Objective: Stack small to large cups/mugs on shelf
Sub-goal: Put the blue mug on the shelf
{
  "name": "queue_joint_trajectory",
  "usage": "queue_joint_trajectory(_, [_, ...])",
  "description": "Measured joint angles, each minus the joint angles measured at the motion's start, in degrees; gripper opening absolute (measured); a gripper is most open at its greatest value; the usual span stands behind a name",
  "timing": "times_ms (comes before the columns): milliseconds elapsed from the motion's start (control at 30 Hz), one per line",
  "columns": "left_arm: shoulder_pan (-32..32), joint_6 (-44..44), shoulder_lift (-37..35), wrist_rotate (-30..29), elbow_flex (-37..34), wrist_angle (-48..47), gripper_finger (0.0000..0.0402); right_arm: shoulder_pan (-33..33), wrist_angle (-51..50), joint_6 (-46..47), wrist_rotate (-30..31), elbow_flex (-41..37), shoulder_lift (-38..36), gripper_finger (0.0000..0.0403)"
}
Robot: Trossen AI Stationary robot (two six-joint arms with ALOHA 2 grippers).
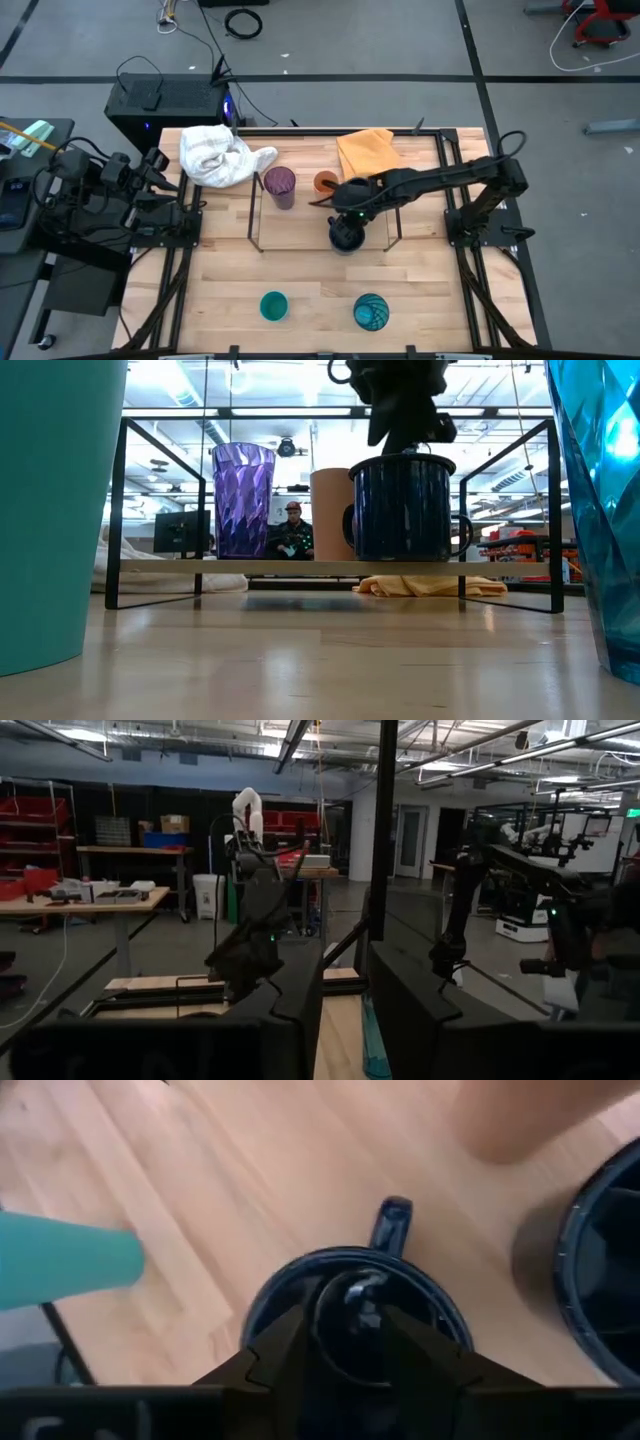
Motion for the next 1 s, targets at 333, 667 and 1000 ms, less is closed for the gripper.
queue_joint_trajectory(333, [0.0,0.0,0.0,0.0,0.0,0.0,0.0092,0.1,-0.1,-0.5,-0.7,0.0,1.9,0.0104])
queue_joint_trajectory(667, [0.0,0.0,0.0,0.0,0.0,0.1,0.0090,0.1,-3.3,-0.7,-1.1,0.0,1.8,0.0038])
queue_joint_trajectory(1000, [0.0,0.0,0.0,0.0,0.0,0.1,0.0095,0.0,-3.9,-1.0,-2.4,0.0,1.8,0.0009])
